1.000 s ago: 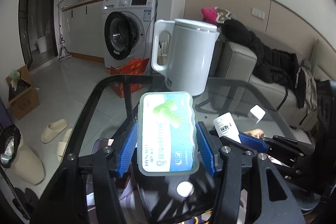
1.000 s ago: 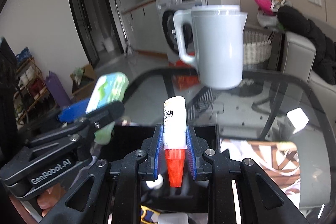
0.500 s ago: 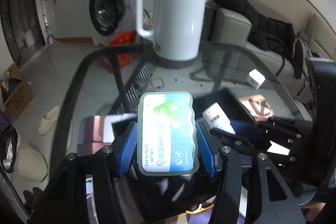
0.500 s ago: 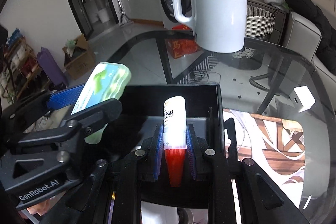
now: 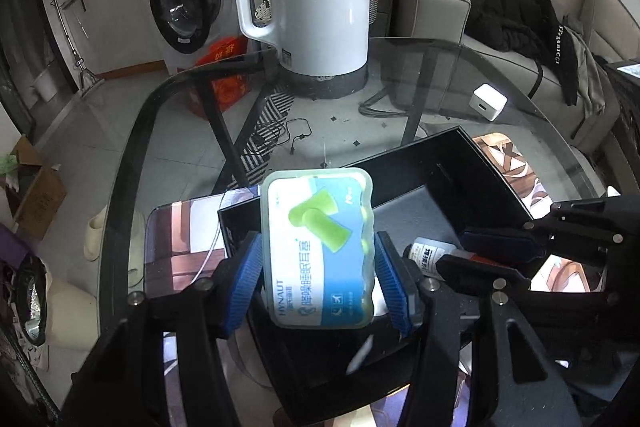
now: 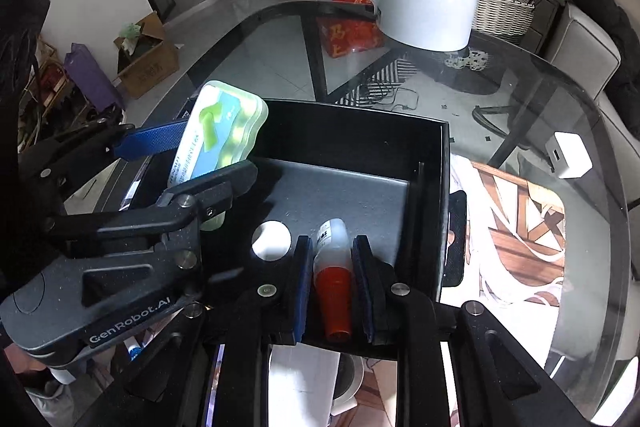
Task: Organize rigid objects
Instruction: 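Lower the green case into the box left while right drops the glue bottle in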
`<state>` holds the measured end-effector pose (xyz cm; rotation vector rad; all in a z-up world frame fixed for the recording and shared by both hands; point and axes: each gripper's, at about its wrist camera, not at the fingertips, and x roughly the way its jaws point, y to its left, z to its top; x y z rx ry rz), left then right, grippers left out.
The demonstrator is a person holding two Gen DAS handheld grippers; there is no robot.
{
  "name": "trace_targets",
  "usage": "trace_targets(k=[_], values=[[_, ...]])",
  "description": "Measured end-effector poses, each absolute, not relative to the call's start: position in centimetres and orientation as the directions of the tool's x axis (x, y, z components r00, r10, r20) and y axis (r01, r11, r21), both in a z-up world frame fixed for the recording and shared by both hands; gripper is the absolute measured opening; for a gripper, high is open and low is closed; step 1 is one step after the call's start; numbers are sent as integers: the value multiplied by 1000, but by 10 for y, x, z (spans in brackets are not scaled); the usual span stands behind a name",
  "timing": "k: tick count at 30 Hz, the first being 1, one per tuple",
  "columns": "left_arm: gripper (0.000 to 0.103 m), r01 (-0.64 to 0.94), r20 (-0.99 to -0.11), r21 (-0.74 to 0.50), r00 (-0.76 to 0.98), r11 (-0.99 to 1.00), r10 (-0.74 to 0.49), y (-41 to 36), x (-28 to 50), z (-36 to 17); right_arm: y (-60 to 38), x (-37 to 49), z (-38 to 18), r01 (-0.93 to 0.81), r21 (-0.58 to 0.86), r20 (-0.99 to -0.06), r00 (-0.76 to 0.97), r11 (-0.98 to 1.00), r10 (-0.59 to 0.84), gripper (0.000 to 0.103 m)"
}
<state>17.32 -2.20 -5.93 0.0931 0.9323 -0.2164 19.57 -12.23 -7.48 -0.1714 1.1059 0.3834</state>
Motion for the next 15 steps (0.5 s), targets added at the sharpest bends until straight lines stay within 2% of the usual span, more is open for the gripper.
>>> trace_targets(k=[15], values=[[56,217,-811,-18,568,976,-141,-20,172,-59,-121,193,-74,-388,52,-896,389,920,214,21]])
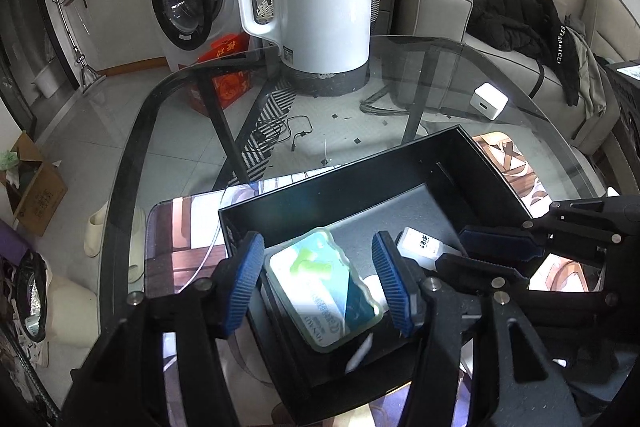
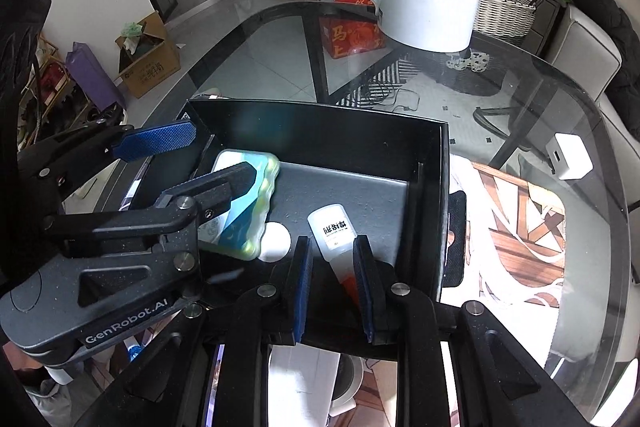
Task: Organize rigid objects
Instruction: 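Lower the green case into the box left while right drops the glue bottle in, then open both grippers and raise them away from the black box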
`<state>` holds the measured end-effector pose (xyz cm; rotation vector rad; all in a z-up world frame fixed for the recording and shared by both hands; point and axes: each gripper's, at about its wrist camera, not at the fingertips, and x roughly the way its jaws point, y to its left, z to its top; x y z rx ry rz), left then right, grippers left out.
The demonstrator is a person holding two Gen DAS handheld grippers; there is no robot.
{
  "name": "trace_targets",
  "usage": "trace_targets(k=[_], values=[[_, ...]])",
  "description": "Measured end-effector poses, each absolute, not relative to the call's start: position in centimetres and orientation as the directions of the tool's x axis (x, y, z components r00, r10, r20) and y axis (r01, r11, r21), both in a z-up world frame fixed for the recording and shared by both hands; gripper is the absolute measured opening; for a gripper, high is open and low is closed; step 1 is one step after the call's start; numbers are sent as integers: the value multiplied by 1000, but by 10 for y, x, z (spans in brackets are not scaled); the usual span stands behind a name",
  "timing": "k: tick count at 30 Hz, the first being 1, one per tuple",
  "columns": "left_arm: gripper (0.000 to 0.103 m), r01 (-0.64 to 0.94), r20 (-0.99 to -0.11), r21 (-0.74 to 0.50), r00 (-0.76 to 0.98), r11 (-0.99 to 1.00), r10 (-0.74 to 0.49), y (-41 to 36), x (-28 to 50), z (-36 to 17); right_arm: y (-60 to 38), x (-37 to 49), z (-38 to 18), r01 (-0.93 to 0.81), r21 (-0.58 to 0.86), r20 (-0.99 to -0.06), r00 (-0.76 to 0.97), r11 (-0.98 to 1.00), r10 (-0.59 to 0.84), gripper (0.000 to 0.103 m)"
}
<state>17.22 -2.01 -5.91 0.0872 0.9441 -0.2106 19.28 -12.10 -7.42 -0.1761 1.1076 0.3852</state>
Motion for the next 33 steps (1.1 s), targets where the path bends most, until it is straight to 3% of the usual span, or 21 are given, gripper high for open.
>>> trace_targets(k=[6,10,33], values=[[60,216,-805,-50,570,975,-167,-18,172,-59,-121,195,-76,-381,53,-897,387,923,212,22],[69,215,-796,-81,574,973,-193,-17,170,-55,-122,196,-74,-378,64,-896,385,924,220,33],[70,161,-737,-80,655,984,-168,-7,133,-18,-137,163,-42,-327,83,-853,465,941,237,39]])
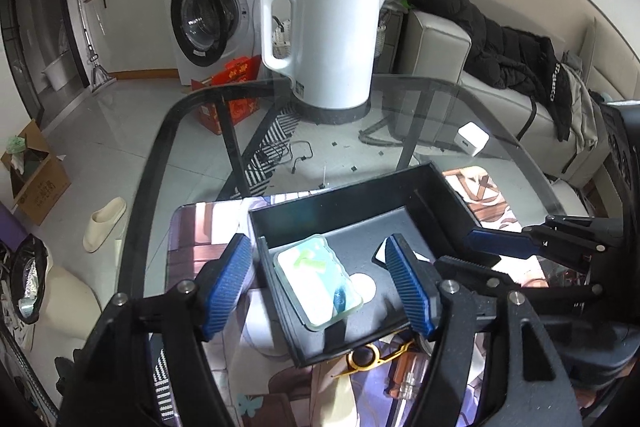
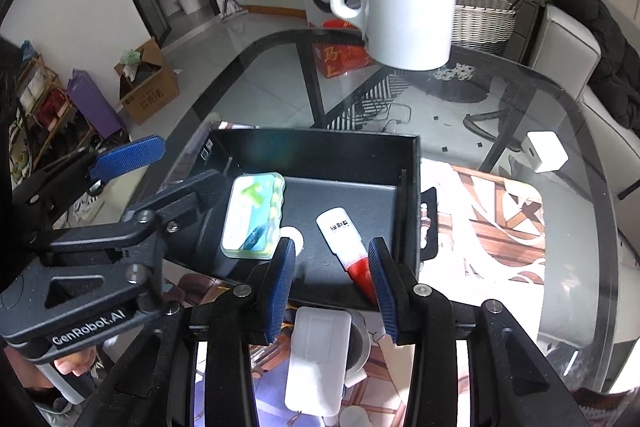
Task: Organize rigid objects
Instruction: 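Open both grippers and raise them away from the black box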
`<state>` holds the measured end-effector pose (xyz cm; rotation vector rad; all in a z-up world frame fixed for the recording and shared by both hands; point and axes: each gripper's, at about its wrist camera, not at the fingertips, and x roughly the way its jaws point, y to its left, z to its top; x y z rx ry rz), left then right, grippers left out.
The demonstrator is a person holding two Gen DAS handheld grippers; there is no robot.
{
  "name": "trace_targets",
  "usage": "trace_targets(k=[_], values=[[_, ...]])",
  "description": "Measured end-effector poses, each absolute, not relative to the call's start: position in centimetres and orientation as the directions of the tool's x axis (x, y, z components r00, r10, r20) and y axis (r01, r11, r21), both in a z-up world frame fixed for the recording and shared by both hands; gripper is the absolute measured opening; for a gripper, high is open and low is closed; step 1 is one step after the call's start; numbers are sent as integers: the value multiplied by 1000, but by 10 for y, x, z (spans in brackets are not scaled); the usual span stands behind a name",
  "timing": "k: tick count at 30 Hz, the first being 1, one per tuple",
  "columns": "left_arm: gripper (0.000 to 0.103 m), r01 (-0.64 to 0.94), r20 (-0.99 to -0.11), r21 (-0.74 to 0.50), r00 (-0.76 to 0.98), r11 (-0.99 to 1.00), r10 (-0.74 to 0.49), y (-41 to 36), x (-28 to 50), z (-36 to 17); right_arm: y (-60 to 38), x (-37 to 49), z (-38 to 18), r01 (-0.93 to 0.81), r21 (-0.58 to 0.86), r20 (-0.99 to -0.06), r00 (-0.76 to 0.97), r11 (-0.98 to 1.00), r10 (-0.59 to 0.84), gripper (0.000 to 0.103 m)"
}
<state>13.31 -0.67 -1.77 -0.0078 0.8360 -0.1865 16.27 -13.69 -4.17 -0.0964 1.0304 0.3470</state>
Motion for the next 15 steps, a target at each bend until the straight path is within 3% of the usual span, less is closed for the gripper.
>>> trace_targets(k=[9,15], values=[[70,139,-665,-85,730,987,-160,-1,104,15,-142,137,-10,-309,82,-790,560,948,251,39],[70,98,-539,-73,833,992,-122,6,77,45,-148,114,21,-286,81,-683,682,955,262,39]])
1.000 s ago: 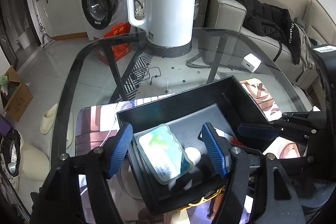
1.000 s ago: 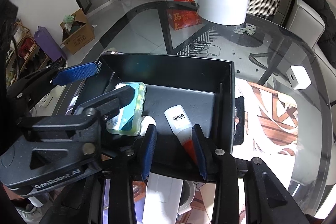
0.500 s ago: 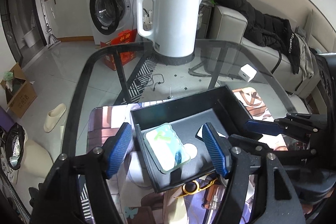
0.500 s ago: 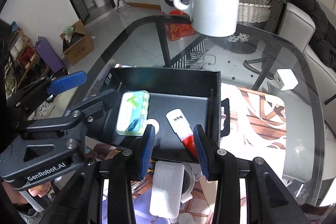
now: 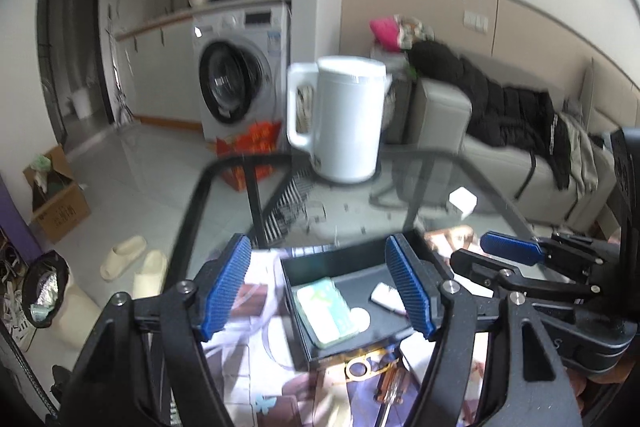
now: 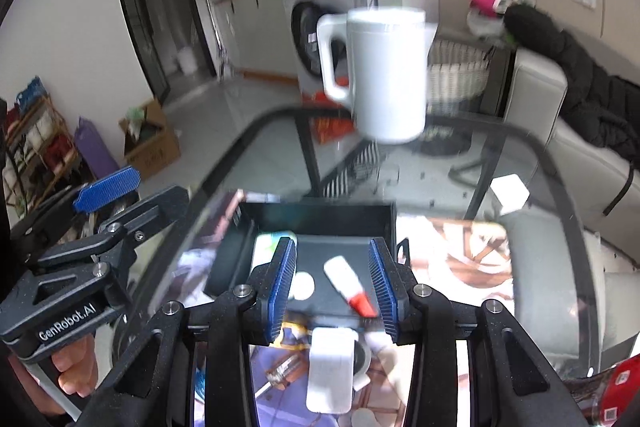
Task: Organize rigid objects
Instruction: 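Open both grippers and raise them away from the black box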
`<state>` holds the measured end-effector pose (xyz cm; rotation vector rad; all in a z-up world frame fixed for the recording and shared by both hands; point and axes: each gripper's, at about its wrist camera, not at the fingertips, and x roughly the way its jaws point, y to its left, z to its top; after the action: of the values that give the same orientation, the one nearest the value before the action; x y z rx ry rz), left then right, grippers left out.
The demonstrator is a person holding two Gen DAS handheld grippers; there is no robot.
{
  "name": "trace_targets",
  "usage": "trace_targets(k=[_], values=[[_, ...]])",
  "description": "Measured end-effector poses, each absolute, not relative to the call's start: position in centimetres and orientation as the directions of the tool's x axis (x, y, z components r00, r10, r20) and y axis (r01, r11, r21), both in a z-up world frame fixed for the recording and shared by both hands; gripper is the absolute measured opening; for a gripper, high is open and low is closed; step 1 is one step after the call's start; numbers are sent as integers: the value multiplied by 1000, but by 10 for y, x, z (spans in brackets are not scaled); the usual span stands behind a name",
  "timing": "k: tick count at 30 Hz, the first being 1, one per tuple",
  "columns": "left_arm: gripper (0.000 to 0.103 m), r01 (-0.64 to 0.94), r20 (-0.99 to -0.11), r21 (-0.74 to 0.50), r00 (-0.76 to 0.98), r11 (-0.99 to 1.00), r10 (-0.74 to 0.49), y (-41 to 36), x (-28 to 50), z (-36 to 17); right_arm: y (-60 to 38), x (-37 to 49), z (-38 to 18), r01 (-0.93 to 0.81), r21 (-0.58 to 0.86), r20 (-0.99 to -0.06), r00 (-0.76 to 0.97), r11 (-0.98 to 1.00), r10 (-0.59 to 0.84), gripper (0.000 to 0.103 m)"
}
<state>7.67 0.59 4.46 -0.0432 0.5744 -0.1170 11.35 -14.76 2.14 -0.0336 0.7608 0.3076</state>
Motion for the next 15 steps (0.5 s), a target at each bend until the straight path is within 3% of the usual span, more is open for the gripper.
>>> trace_targets(k=[6,8,12,15], values=[[72,87,-370,-79,923,993,-110,11,43,75,-155,83,54,-282,100,-550,784,954,289,39],[80,89,-302,-62,948,994,-103,11,28,83,-159,70,64,-271,90,-494,823,958,280,39],[85,73,-204,-66,975,995,-85,15,4,95,-167,39,82,-278,97,-362,885,956,294,48],[85,46,-137,-70,989,997,-55,21,-14,101,-169,13,93,-293,72,-264,916,953,302,48]])
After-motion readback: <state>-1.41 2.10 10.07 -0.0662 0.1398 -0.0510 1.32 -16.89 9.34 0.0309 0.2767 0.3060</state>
